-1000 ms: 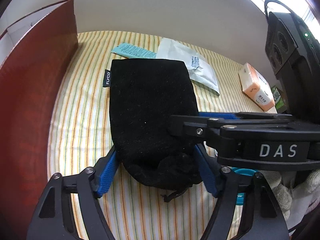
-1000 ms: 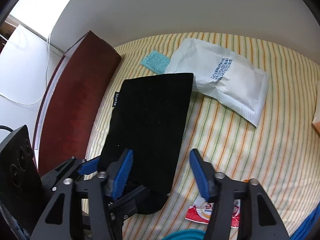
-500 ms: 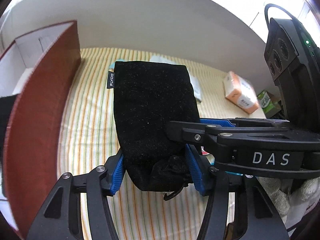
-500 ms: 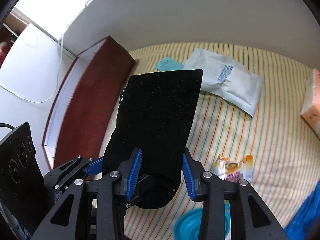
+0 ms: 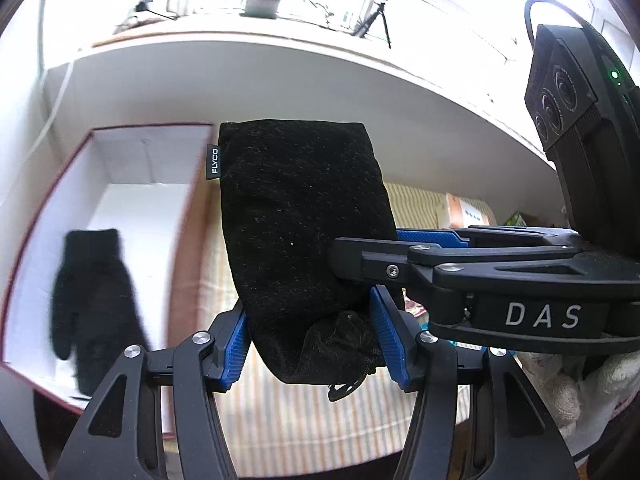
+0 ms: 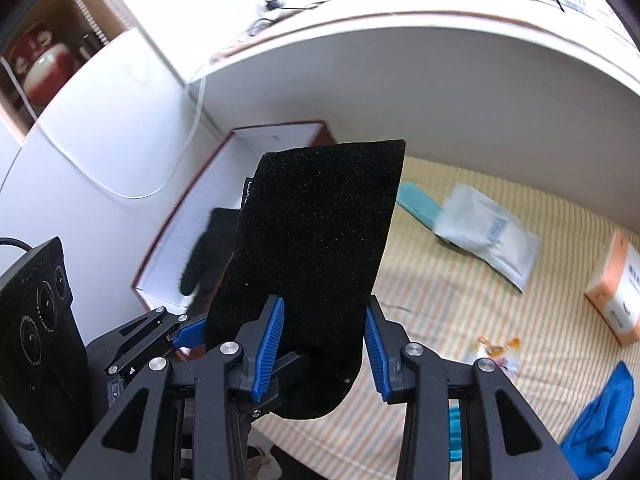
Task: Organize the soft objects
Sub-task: 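Carry the pouch with the right tool and lower it into the shoebox, then open the right tool and withdraw it toward the blue towel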
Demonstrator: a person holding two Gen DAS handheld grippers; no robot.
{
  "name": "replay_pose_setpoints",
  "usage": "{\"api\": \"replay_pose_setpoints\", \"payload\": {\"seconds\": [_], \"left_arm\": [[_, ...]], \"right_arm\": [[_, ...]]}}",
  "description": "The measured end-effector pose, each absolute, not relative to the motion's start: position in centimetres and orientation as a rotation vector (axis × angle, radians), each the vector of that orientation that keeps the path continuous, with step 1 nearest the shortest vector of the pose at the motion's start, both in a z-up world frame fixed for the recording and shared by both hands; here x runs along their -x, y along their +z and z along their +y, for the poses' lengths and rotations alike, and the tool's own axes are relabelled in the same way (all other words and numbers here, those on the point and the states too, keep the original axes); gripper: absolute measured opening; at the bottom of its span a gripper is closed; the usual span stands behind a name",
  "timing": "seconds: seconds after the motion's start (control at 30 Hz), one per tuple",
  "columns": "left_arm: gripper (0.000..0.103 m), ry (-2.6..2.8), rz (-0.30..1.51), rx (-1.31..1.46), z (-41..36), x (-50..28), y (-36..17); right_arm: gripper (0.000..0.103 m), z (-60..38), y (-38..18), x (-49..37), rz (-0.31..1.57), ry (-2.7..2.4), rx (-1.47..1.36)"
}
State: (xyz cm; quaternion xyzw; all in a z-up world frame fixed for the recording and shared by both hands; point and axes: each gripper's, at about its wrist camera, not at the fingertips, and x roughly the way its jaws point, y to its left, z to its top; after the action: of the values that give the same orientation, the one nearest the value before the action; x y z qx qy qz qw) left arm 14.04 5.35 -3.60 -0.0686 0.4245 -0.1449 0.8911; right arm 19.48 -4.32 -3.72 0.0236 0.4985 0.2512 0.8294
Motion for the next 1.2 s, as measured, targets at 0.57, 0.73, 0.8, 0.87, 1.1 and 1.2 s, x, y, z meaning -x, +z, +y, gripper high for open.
{"api": "replay_pose_setpoints", "payload": {"seconds": [0.57, 0.73, 0.8, 0.87, 1.1, 1.2], "left_arm": [[0.055, -0.117, 0.850, 0.186, 16.6, -14.5, -2.3], [0.055, -0.094, 0.884, 0.207, 18.3, -15.2, -3.5], [0.055, -0.086, 0.898, 0.206, 18.5, -15.6, -4.2], [0.055, -0.076, 0.908, 0.196, 18.5, -16.4, -4.6], [0.056, -0.029, 0.961, 0.204, 19.2, -17.0, -6.4], [0.060, -0.006, 0.955, 0.214, 19.8, -16.3, -6.2]], "right_arm": [[0.037, 9.1, -2.2, -21.4, 1.026, 0.661, 0.062], [0.037, 11.0, -3.5, -22.4, 1.043, 0.665, 0.069], [0.037, 11.5, -4.2, -22.7, 1.051, 0.663, 0.074], [0.037, 11.7, -4.8, -22.9, 1.057, 0.655, 0.086], [0.056, 11.1, -5.5, -23.0, 1.022, 0.574, 0.159], [0.061, 10.0, -5.0, -22.4, 0.981, 0.554, 0.177]]}}
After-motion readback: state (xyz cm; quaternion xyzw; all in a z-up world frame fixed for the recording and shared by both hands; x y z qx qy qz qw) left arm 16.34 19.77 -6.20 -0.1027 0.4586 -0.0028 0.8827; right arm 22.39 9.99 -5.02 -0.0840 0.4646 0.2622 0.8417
